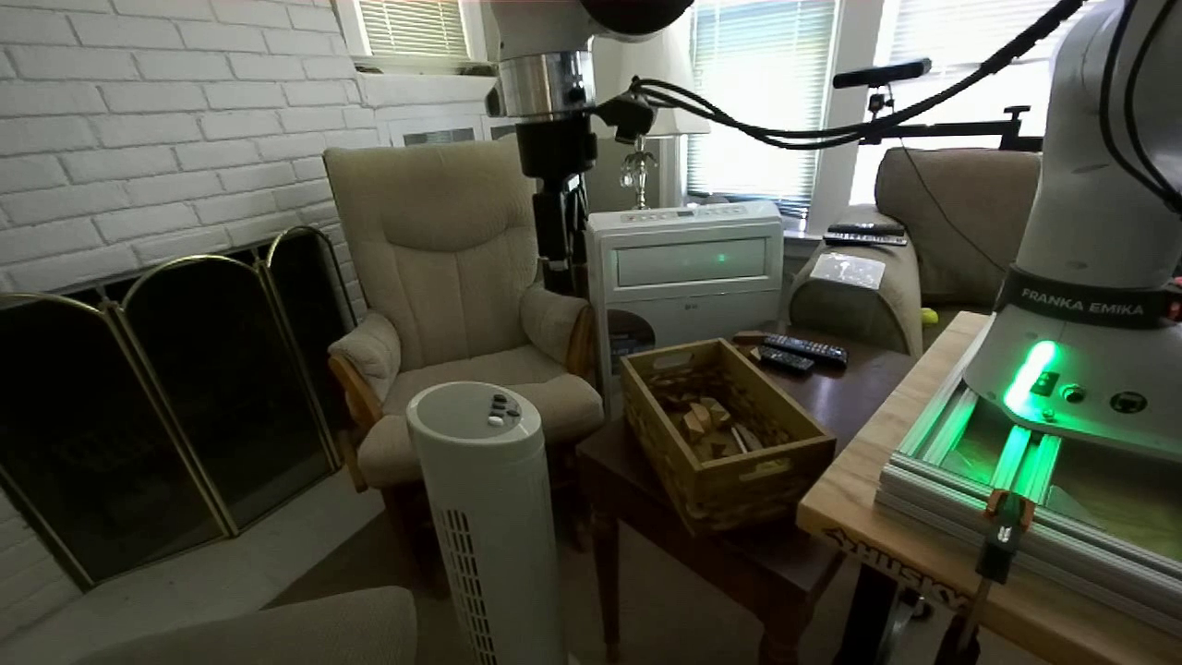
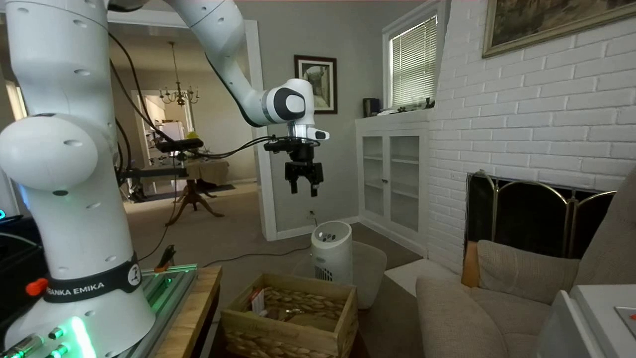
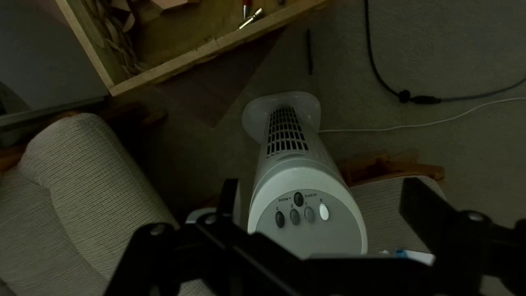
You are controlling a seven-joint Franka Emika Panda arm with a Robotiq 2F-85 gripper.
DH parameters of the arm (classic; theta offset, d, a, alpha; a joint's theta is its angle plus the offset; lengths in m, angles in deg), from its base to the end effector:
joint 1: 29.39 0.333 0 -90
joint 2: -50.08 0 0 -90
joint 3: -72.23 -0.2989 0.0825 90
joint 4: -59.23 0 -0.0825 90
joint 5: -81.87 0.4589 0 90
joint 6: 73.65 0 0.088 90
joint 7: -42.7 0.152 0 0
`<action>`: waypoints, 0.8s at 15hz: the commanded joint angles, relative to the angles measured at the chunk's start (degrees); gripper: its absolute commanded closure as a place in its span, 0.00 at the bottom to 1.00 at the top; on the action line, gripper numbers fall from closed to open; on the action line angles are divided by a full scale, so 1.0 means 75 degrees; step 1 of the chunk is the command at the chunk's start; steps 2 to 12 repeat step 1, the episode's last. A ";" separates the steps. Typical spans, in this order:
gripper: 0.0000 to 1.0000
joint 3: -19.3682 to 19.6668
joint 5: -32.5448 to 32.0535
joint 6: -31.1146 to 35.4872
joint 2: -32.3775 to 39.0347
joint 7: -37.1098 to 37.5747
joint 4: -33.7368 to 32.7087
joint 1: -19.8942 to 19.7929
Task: Press the button on the furthest right on the heater
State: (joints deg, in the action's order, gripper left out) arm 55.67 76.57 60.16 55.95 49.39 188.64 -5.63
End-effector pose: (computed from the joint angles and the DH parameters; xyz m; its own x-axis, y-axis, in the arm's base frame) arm 0.4424 0.3734 0.2022 0.7958 0.6053 -0.0173 0.6055 -0.7949 0.0385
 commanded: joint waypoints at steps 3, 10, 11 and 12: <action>0.00 -0.0142 -0.0015 -0.0017 0.0003 0.0008 -0.0010 -0.0144; 0.00 -0.0142 -0.0015 -0.0017 0.0003 0.0008 -0.0010 -0.0144; 0.00 -0.0142 -0.0015 -0.0017 0.0003 0.0008 -0.0010 -0.0144; 0.00 -0.0142 -0.0015 -0.0017 0.0003 0.0008 -0.0010 -0.0144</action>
